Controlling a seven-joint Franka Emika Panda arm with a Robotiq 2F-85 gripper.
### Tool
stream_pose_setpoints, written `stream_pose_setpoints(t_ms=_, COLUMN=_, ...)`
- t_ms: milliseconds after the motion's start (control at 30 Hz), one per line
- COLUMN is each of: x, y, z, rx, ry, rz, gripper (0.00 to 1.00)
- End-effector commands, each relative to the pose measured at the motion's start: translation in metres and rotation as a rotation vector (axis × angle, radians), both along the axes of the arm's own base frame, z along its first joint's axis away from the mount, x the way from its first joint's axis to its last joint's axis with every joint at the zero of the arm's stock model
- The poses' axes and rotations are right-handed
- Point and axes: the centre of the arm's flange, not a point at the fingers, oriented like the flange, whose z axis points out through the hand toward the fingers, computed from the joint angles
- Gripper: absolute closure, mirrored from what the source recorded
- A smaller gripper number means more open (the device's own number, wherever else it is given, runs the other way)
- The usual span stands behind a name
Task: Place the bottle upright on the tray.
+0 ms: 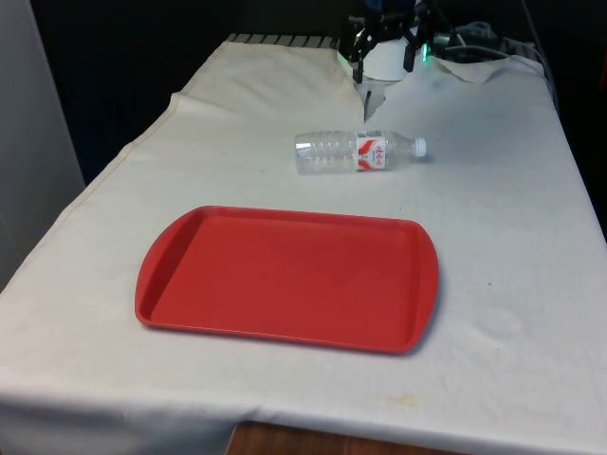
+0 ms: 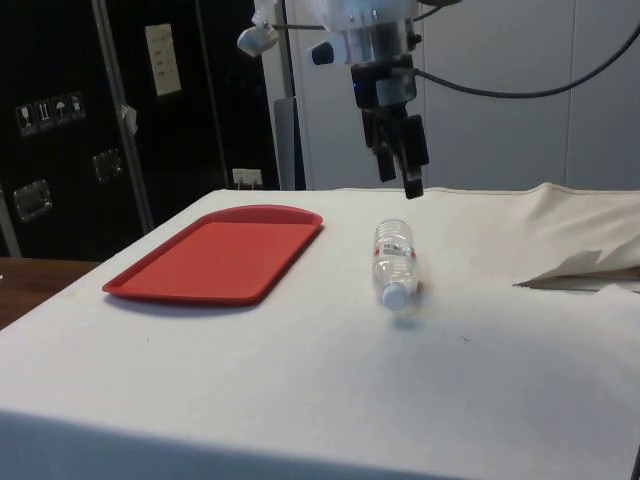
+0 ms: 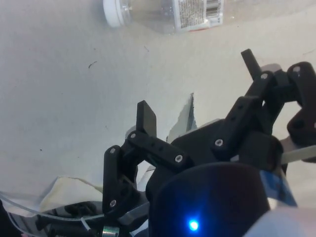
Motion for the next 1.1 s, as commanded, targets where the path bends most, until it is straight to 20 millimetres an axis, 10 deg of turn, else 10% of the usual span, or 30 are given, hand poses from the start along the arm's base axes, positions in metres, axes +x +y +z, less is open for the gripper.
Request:
stream_pose_setpoints(t_ms=0, x=0.0000, y=0.0000, z=0.0000, rx=0.000, ry=0.000, rz=0.000, gripper=0.00)
stream_pose_setpoints(t_ms=1067, x=0.0014, y=0.0002, z=-0.0034, rx=0.005, ry=0.015, rz=0.164, gripper=0.00)
